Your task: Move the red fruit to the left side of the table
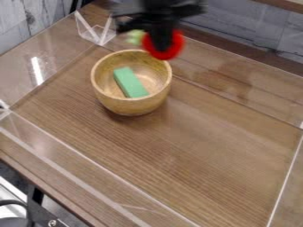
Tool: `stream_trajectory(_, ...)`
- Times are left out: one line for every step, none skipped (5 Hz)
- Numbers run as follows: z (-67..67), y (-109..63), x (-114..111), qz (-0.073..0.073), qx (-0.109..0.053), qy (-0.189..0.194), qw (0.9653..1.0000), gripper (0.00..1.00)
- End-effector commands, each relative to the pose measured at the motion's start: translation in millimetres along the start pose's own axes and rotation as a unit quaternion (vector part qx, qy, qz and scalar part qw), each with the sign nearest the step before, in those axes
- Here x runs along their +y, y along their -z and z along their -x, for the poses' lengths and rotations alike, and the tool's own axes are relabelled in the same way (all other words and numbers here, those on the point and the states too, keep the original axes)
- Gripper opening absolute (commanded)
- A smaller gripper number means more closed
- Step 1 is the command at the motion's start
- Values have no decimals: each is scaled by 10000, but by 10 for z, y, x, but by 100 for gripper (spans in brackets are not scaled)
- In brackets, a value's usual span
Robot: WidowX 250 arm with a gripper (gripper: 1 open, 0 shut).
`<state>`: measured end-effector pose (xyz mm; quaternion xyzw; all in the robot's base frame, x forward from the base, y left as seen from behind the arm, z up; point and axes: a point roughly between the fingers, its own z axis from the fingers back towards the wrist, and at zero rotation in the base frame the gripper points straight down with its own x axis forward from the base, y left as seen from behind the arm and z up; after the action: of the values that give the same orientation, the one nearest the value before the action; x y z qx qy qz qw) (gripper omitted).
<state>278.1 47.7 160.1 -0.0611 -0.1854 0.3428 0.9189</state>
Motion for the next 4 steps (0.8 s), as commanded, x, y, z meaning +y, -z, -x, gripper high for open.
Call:
stream_trajectory(-264,-38,264,42,-222,49,9997,0)
stream_trajectory(-479,78,511,-70,-291,120,9995,0)
stream_trajectory(-682,168,738,-184,-363,-65,9992,0)
stream_trajectory(-703,238,892,-310,-433,-279,9982,0)
